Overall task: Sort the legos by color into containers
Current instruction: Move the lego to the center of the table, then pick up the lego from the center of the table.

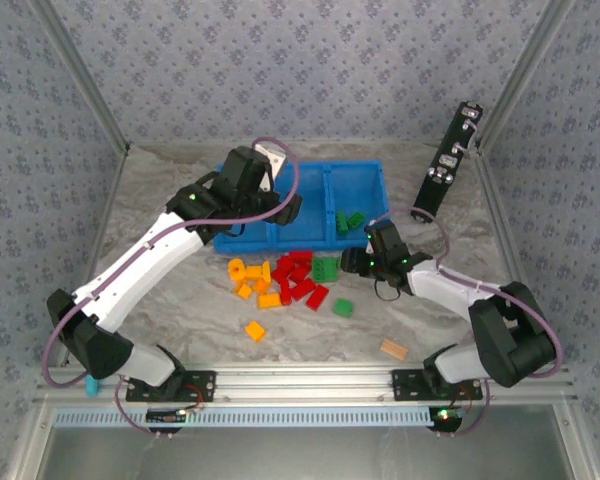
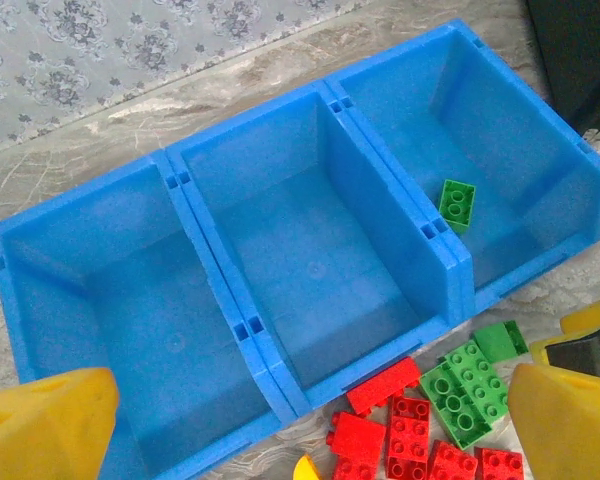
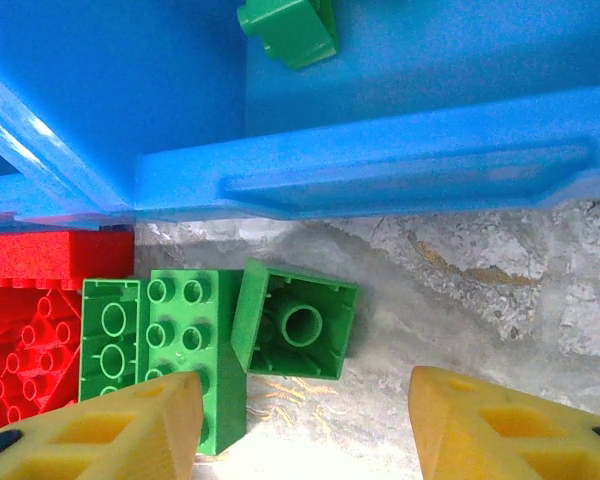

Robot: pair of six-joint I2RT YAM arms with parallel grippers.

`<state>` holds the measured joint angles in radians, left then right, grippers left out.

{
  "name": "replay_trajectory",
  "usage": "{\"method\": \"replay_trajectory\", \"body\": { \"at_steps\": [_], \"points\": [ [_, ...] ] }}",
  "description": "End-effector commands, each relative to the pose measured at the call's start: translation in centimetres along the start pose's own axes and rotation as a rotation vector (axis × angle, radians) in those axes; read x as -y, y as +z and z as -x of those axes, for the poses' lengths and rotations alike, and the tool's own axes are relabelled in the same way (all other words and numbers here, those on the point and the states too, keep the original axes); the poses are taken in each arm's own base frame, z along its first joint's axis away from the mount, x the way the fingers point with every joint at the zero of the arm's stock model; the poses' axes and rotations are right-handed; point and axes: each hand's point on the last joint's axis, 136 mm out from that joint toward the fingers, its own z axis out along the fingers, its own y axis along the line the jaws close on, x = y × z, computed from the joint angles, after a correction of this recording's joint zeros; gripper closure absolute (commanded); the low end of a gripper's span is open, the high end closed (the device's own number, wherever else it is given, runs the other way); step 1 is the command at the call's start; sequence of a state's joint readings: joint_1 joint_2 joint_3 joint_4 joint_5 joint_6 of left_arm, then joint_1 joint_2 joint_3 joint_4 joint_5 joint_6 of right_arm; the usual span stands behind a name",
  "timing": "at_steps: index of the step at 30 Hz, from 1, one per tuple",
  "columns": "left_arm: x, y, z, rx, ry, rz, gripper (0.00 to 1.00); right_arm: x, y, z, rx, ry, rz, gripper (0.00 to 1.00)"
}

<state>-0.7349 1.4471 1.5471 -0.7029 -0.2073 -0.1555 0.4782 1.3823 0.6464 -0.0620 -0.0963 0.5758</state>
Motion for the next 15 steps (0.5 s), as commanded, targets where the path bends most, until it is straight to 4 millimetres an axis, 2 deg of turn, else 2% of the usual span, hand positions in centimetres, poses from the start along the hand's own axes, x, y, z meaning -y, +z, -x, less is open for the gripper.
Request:
{"method": "replay_trajectory", "body": {
  "at_steps": [1, 11, 15],
  "points": [
    [-0.1, -0.5, 1.1, 0.039, 0.012, 0.012, 0.0, -0.4, 0.6, 0.2, -0.019, -0.017, 0.01, 0.42],
    [-0.4, -0.7, 1.0, 0.039, 0.012, 0.024, 0.0, -0.2, 4.5, 0.0, -0.091, -0.035, -0.004, 0.41],
    [-0.7, -0.7, 0.7, 0.034, 0.016, 0.041, 0.0, 0.3, 5.0, -0.7, -0.112, -0.055, -0.034, 0.41]
  ]
}}
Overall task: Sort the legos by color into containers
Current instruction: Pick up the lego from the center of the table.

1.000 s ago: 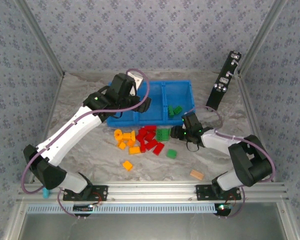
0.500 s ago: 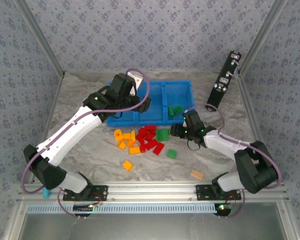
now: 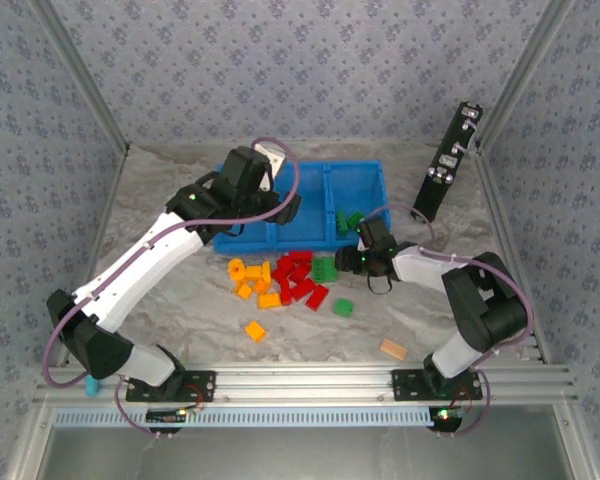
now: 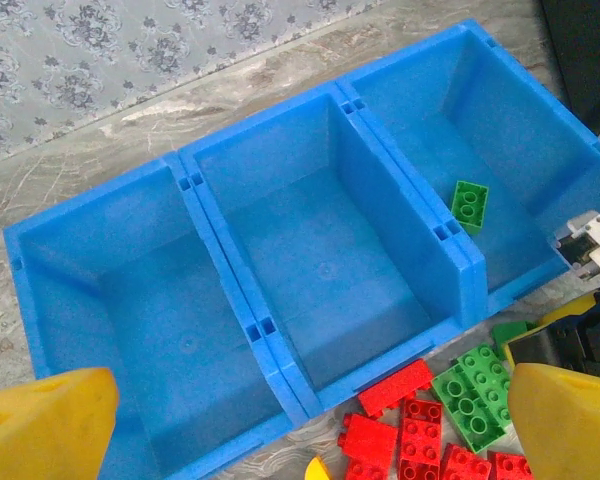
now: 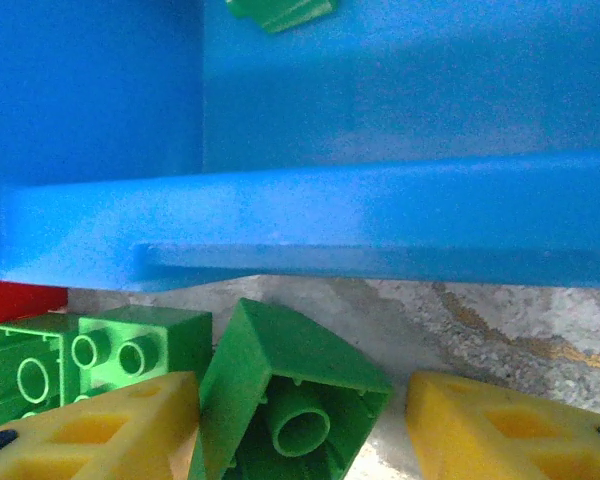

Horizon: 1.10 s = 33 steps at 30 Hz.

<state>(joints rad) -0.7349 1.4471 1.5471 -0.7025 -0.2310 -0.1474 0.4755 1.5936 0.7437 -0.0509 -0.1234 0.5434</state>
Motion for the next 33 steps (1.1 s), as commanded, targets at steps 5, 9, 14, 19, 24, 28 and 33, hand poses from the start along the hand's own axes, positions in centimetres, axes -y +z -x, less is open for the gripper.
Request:
{"method": "replay_trajectory", "body": {
  "at_steps": [5, 9, 14, 19, 24, 28, 33],
  "points": [
    [-0.5, -0.3, 0.4, 0.023, 0.02, 0.025, 0.0, 0.7, 1.7, -0.6, -0.041, -0.05, -0.037, 0.51],
    [-0.5, -0.1, 0.6, 0.024, 0.025, 0.025, 0.0, 1.1, 1.9, -0.8, -0.048, -0.047, -0.053, 0.58],
    [-0.4, 0.3, 0.0, 0.007, 0.03, 0.026, 0.0, 1.2, 2.0, -0.7, -0.054, -0.064, -0.064, 0.62],
    [-0.3, 0.8, -0.1, 0.01, 0.019, 0.02, 0.0, 1.2, 0.8, 0.2, -0.036, -0.1, -0.086, 0.65],
    [-0.2, 1.0, 0.0, 0.019, 0.015, 0.018, 0.0, 1.2, -1.2, 0.9, -0.01, -0.135, -0.1, 0.66],
    [-0.2, 1.0, 0.1, 0.024, 0.02, 0.017, 0.0, 0.5, -3.2, 2.1, 0.03, -0.153, -0.095, 0.66],
    [0.0, 1.0, 0.0, 0.022, 0.019, 0.008, 0.0, -0.6, -5.4, 4.2, 0.09, -0.181, -0.087, 0.66]
  ]
}}
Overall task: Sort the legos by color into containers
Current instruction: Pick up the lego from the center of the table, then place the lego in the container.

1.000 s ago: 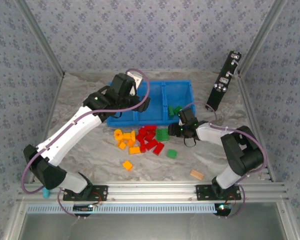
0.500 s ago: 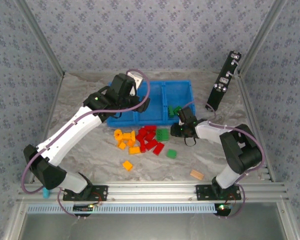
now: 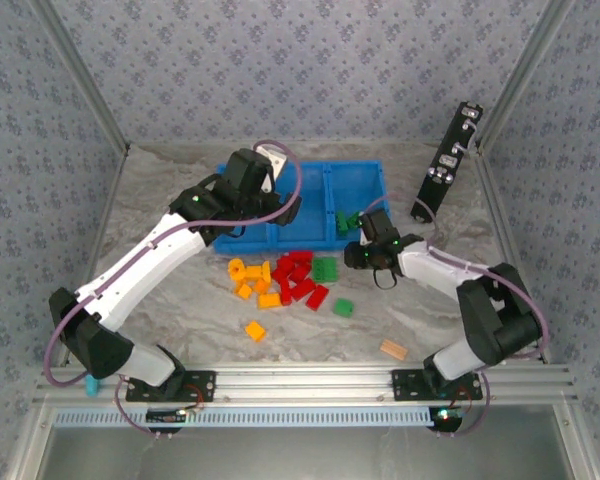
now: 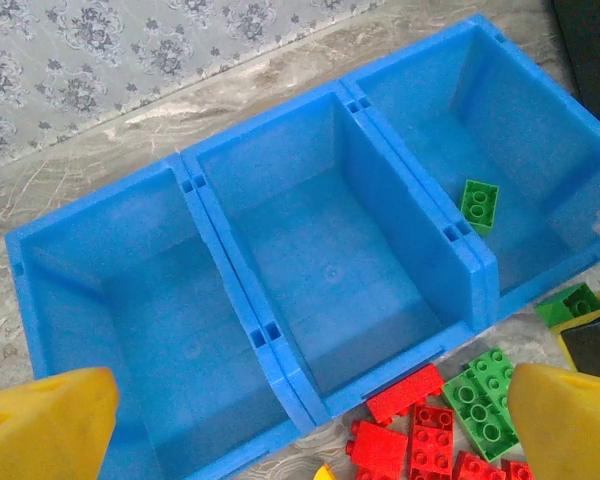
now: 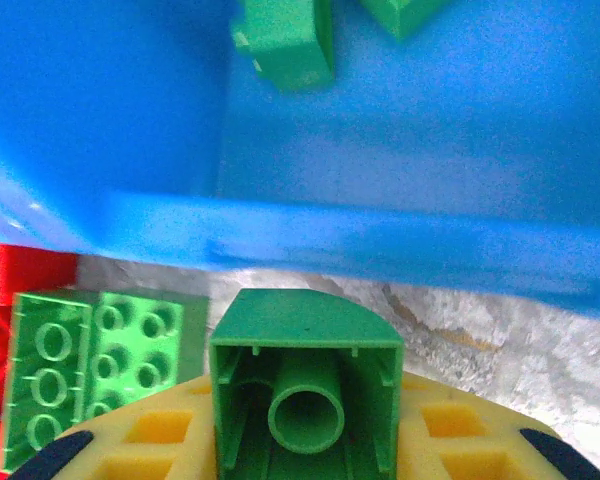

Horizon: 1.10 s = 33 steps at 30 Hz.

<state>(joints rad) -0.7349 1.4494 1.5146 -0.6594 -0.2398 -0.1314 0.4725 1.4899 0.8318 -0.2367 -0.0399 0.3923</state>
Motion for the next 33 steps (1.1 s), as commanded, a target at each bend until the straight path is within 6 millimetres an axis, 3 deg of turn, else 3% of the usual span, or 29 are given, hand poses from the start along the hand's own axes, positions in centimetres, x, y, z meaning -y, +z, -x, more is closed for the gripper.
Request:
{"method": "replay_trajectory", "body": {
  "at_steps": [1, 9, 15, 19, 24, 29, 33],
  "points": [
    [0.0, 0.2, 0.3, 0.013, 0.002, 0.0, 0.0, -0.2, -1.8, 2.4, 0.056, -0.036, -0.013, 0.66],
    [-0.2, -0.4, 0.2, 0.021, -0.007, 0.001, 0.0, 0.3, -2.0, 7.5, 0.146, -0.067, -0.028, 0.66],
    [0.1, -1.3, 0.0, 0.025, -0.015, -0.033, 0.0, 1.4, 0.4, 9.9, 0.118, -0.076, -0.043, 0.61],
    [-0.3, -1.6, -0.3, 0.015, -0.031, -0.014, 0.0, 1.5, 1.9, 10.4, 0.104, -0.078, -0.031, 0.57],
    [-0.6, -1.7, -1.1, -0.012, -0.024, -0.001, 0.0, 1.4, 1.6, 10.9, 0.112, -0.084, -0.024, 0.55],
    [-0.6, -1.6, -1.2, -0.015, -0.022, 0.001, 0.0, 0.0, -1.1, 10.5, 0.12, -0.104, 0.014, 0.53],
    [-0.4, -1.3, -1.4, -0.021, -0.016, -0.004, 0.0, -1.0, -4.3, 6.8, 0.072, -0.119, 0.009, 0.51]
  ]
}}
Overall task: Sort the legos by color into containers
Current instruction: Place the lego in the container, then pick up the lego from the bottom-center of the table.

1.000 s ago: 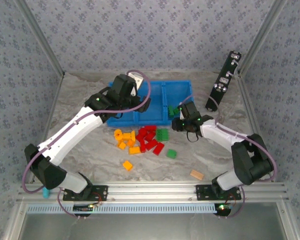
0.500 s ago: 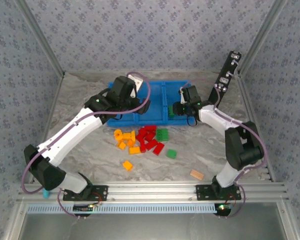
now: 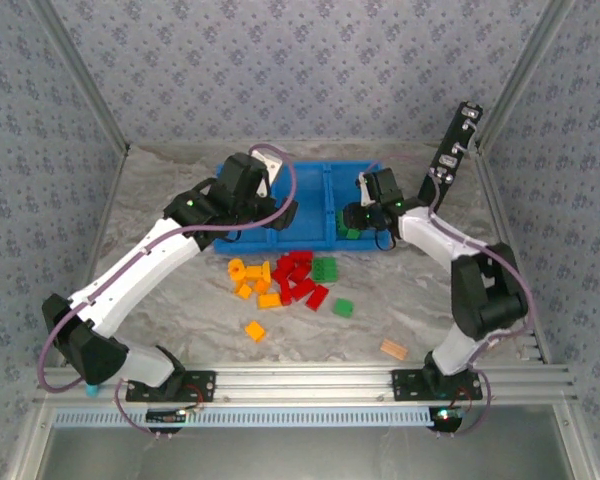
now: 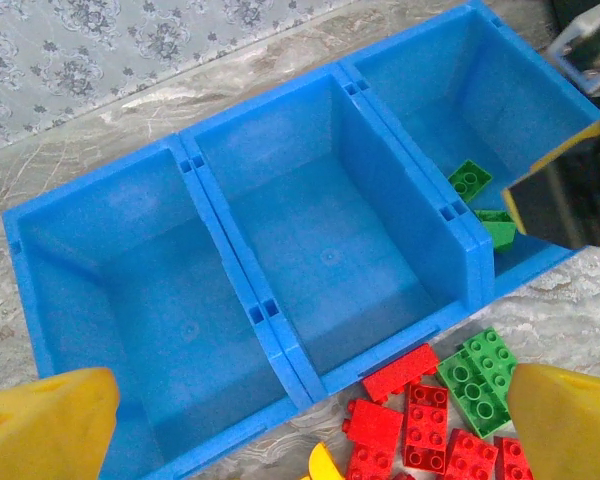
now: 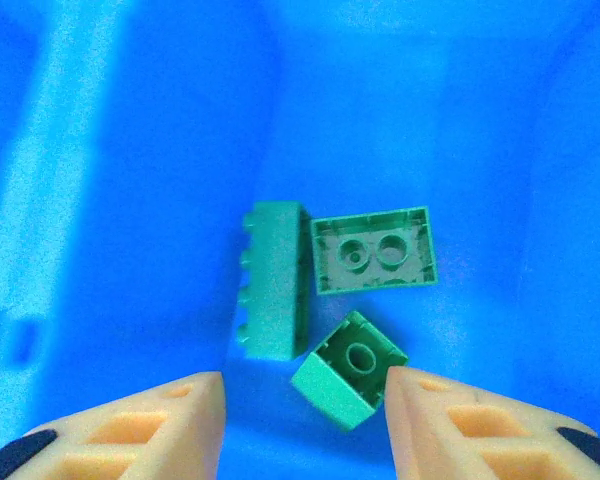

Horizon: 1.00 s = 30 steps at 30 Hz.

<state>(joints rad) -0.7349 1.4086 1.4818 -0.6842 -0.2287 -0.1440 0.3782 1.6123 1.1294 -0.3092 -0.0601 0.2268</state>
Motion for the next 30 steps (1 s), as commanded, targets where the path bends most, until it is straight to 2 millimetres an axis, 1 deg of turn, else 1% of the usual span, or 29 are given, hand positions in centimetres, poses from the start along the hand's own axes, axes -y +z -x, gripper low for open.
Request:
{"method": "replay_trajectory", "body": {
  "at_steps": [1, 3, 4, 6, 9, 12, 17, 19, 20, 21, 24, 30],
  "points": [
    [-0.3, -0.3, -0.4, -0.004, -0.004, 0.007, 0.0, -1.5, -3.9, -3.4, -0.062, -0.017, 0.01, 0.49],
    [-0.3, 0.2, -0.6, -0.005, 0.012, 0.012, 0.0, -1.4, -5.4, -6.2, -0.093, 0.027, -0.038, 0.38],
    [-0.2, 0.5, -0.5, 0.004, 0.021, 0.01, 0.0, -1.4, -6.0, -7.4, -0.104, 0.045, -0.045, 0.34],
    [-0.2, 1.0, -0.9, -0.011, 0.046, 0.016, 0.0, -1.6, -7.2, -9.9, -0.117, 0.082, -0.046, 0.27],
    [-0.2, 1.4, -1.3, -0.03, 0.073, 0.02, 0.0, -1.9, -8.4, -12.9, -0.13, 0.134, -0.054, 0.23],
    [-0.1, 1.6, -1.5, -0.035, 0.083, 0.016, 0.0, -2.1, -8.9, -15.1, -0.141, 0.188, -0.048, 0.22],
    [0.3, 2.1, -2.0, -0.037, 0.082, -0.005, 0.0, -3.3, -8.2, -17.3, -0.149, 0.24, 0.012, 0.18],
    [0.5, 2.4, -2.1, -0.04, 0.082, -0.013, 0.0, -4.0, -7.6, -18.1, -0.175, 0.253, 0.052, 0.14],
    [0.6, 2.5, -2.1, -0.041, 0.084, -0.02, 0.0, -4.3, -7.3, -18.4, -0.192, 0.258, 0.074, 0.1],
    [0.8, 2.6, -2.1, -0.041, 0.087, -0.025, 0.0, -4.6, -7.0, -18.8, -0.21, 0.257, 0.086, 0.09],
    [0.8, 2.8, -2.1, -0.041, 0.1, -0.026, 0.0, -5.0, -6.4, -19.5, -0.252, 0.241, 0.086, 0.08],
    [0.8, 2.5, -2.3, -0.035, 0.097, -0.031, 0.0, -5.2, -5.3, -20.1, -0.287, 0.223, 0.054, 0.08]
  ]
}}
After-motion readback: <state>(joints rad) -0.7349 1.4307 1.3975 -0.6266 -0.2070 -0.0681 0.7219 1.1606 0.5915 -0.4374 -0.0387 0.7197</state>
